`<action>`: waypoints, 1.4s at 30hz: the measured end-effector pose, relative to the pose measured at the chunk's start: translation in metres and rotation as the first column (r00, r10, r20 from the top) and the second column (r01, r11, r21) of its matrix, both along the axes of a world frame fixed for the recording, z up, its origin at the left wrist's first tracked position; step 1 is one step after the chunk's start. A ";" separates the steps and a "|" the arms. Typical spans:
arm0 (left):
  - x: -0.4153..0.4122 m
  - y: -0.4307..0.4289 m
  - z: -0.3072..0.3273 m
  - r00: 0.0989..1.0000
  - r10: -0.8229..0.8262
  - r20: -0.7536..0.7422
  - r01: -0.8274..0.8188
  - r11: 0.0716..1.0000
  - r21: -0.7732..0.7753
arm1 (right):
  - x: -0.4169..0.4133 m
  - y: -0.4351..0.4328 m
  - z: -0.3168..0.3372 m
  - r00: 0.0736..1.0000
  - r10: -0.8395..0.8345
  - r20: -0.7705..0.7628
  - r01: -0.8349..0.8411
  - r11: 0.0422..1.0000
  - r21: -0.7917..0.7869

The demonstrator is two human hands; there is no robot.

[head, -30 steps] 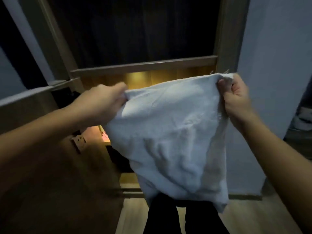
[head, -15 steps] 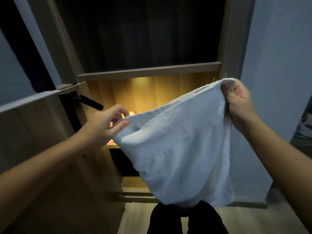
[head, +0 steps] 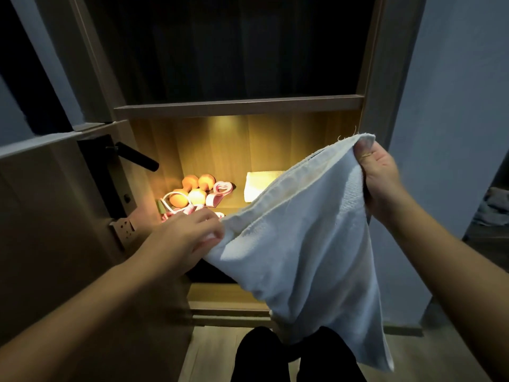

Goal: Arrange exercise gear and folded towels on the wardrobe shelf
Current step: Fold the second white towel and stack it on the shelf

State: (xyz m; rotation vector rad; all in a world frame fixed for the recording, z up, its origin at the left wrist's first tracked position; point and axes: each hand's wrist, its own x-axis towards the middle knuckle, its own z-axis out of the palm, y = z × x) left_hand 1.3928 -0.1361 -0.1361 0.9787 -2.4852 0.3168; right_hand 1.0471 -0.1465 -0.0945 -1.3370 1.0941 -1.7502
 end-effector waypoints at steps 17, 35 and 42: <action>-0.030 0.012 -0.043 0.993 0.071 -0.090 -0.070 0.997 0.019 | -0.015 -0.006 -0.003 0.998 -0.052 -0.023 0.053 0.998 0.016; -0.022 -0.007 -0.073 0.985 -0.010 -0.172 -0.017 0.988 -0.154 | -0.025 -0.015 -0.017 0.992 -0.113 -0.062 0.116 0.992 0.046; -0.023 -0.031 -0.047 0.910 0.186 -0.370 -0.050 0.937 0.346 | -0.038 -0.028 -0.020 0.955 -0.174 -0.242 0.203 0.974 0.102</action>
